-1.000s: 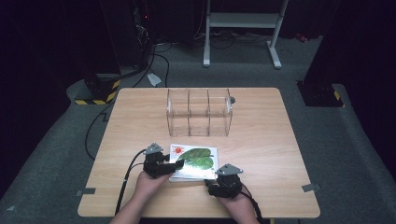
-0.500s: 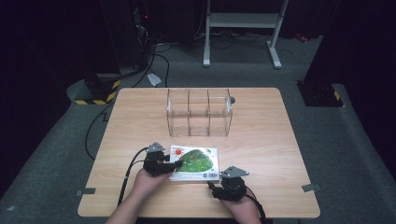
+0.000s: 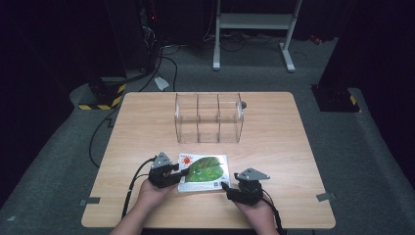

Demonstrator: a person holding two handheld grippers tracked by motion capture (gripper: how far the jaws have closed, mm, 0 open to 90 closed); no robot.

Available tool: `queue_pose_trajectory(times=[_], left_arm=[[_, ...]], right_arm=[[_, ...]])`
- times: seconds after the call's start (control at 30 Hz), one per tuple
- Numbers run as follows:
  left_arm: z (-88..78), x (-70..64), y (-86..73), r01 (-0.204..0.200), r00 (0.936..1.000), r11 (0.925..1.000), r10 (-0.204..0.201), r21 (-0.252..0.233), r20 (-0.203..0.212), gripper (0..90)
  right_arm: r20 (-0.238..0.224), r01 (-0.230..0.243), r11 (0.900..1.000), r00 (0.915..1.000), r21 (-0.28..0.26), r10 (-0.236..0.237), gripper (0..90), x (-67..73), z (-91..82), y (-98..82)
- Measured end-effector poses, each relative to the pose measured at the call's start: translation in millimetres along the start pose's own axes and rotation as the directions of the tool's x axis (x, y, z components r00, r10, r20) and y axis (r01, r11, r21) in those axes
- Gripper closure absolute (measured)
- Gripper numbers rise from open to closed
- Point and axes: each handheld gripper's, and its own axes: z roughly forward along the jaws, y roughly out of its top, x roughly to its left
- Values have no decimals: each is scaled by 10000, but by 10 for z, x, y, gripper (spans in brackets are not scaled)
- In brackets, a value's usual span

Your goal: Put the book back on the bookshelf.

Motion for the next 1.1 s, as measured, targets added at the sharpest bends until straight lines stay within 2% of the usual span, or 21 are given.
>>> queue_pose_trajectory(times=[0.07,0.13,0.2,0.3,0.4,0.43,0.5,0.63,0.87,1.1], left_arm=[[-16,-19,0,-168,9998,9998,168,-109,-73,639],[-33,-35,-4,-345,9993,9992,342,-187,-126,641],[-51,-54,-6,-496,9987,9982,491,-348,-147,651],[-76,-81,-1,-790,9967,9957,780,-489,-218,656],[-97,-97,8,-915,9958,9935,908,-677,-138,662],[-101,-106,9,-955,9954,9926,949,-753,-122,662],[-116,-119,10,-1208,9927,9891,1199,-838,-154,662],[-134,-166,16,-1628,9867,9811,1617,-1042,-192,672],[-172,-206,30,-2014,9795,9707,2000,-1311,-235,675],[-207,-253,22,-2484,9686,9556,2466,-1585,-310,677]], right_arm=[[118,44,10000,9999,-16,-43,388,-40,29,57],[20,-306,9995,9995,-96,306,396,-84,57,128],[20,-461,9985,9989,-287,462,393,-92,91,153],[74,-260,9983,9996,-523,264,387,-92,157,91],[-44,-680,9976,9977,-98,680,364,-115,199,77],[-75,-893,9959,9960,-111,892,363,-124,197,78],[-117,-923,9956,9957,-134,921,355,-145,205,80],[-399,-1122,9935,9928,183,1129,320,-147,255,72],[-557,-1335,9909,9894,193,1344,263,-160,279,80],[-926,-1624,9864,9821,259,1641,236,-168,299,103]])
